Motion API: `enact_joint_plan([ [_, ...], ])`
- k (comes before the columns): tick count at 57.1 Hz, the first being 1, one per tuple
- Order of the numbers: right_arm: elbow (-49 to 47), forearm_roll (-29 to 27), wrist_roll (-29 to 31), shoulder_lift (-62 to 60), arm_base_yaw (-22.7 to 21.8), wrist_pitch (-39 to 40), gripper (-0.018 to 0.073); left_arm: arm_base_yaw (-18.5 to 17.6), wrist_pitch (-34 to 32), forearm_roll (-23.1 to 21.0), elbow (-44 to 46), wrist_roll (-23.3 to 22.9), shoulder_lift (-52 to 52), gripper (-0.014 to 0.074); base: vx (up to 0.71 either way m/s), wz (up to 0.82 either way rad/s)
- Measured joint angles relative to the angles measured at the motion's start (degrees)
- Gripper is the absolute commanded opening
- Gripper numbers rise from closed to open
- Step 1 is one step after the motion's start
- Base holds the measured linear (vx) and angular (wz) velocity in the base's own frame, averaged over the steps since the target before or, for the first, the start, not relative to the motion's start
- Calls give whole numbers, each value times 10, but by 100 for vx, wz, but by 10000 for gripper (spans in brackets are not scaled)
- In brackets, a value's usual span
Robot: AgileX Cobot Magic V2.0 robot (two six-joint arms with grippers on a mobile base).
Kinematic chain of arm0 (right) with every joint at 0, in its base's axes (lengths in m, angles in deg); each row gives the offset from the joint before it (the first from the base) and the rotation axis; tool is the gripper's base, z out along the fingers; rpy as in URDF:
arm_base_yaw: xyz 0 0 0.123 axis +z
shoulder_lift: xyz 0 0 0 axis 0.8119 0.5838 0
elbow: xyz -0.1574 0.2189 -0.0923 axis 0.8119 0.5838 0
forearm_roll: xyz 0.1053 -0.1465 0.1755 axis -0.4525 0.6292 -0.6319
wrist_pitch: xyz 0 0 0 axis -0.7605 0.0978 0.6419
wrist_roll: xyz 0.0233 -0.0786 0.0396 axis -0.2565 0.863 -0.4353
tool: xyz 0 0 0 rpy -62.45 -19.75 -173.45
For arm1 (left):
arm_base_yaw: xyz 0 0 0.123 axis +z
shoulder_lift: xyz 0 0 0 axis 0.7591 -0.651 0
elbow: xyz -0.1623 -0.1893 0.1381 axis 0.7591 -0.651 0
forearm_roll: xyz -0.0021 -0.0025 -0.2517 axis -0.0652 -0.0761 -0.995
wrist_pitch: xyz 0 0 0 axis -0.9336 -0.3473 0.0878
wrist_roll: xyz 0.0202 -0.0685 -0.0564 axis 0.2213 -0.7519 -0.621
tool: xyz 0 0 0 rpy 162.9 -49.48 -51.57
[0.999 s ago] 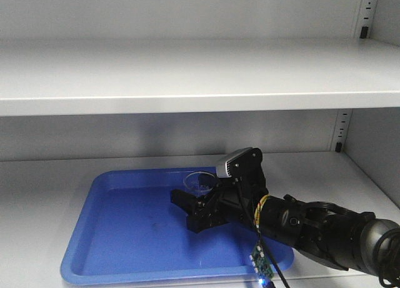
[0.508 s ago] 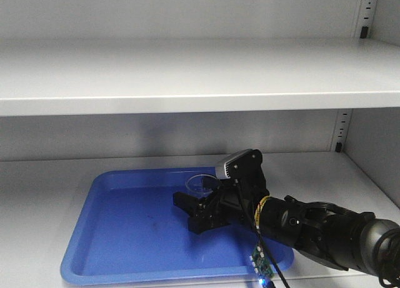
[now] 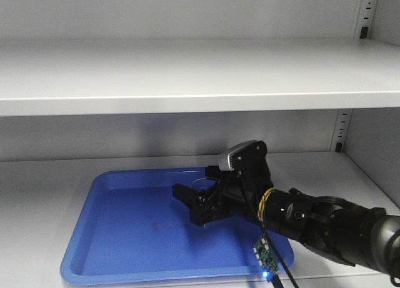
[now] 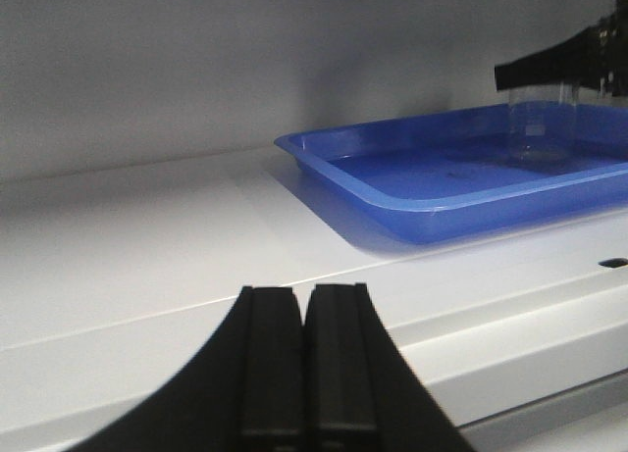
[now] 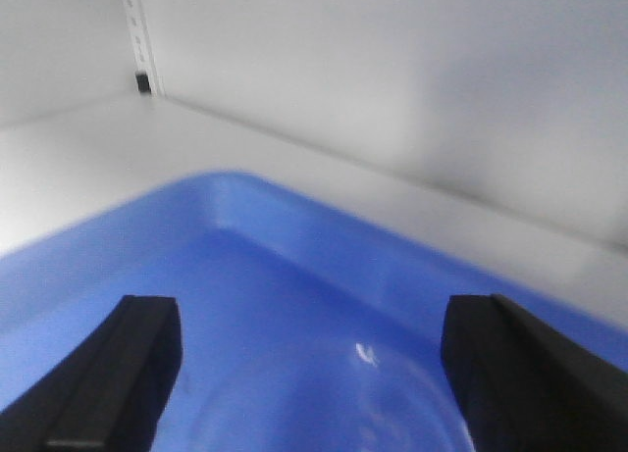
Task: Pick beaker and place in left cabinet
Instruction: 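Open the right gripper to release the beaker onto the tray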
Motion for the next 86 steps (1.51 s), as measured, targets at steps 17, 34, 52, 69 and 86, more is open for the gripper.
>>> enact_joint_plan([
  [17, 0, 0, -4, -39, 0, -3, 480, 0, 0, 0, 0, 0, 0, 1, 0, 0],
  [34, 5, 129, -182, -101, 0, -153, -12, 0, 0, 0, 0, 0, 0, 1, 0, 0],
  [52, 137, 250, -304, -227, 0, -214, -6, 0, 0, 0, 0, 0, 0, 1, 0, 0],
  [69, 274, 254, -307, -386, 0, -222, -6, 0, 0, 0, 0, 0, 0, 1, 0, 0],
  [86, 389, 254, -307, -546, 0, -228, -6, 0, 0, 0, 0, 0, 0, 1, 0, 0],
])
